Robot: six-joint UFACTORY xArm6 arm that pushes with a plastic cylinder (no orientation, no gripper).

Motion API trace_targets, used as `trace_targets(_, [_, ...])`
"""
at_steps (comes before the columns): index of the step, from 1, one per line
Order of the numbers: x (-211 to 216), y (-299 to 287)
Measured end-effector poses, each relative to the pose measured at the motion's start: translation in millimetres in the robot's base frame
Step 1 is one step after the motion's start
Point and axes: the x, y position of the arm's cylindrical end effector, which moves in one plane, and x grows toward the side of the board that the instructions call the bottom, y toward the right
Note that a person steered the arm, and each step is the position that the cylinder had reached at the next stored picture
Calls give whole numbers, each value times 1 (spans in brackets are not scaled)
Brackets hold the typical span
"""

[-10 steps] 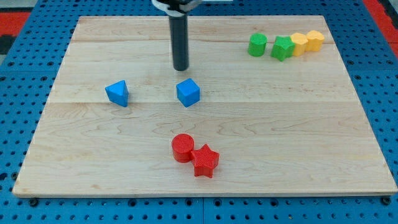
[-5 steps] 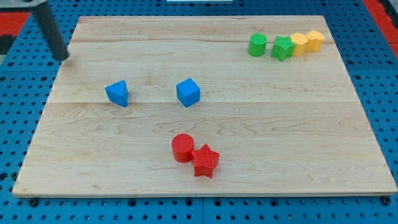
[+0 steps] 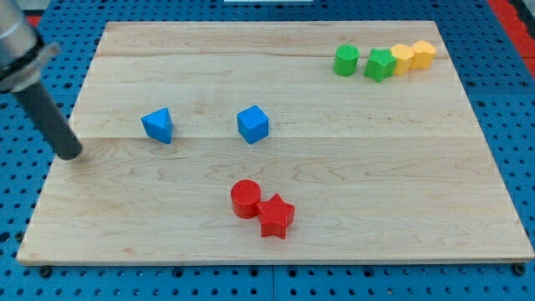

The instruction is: Place the blue blocks at the center of the board

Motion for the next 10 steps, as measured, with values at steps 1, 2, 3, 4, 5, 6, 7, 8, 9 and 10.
trace_targets(1, [1,1])
trace_targets(2, [-19,44])
trace_targets(3, [-24,69])
trace_targets(4, [-33,95])
trace_targets(5, [-33,113])
trace_targets(6, [-37,167])
trace_targets(7, [-37,182])
trace_targets(8, [-32,178])
trace_targets(9, [-2,156])
trace_targets(10, [13,117])
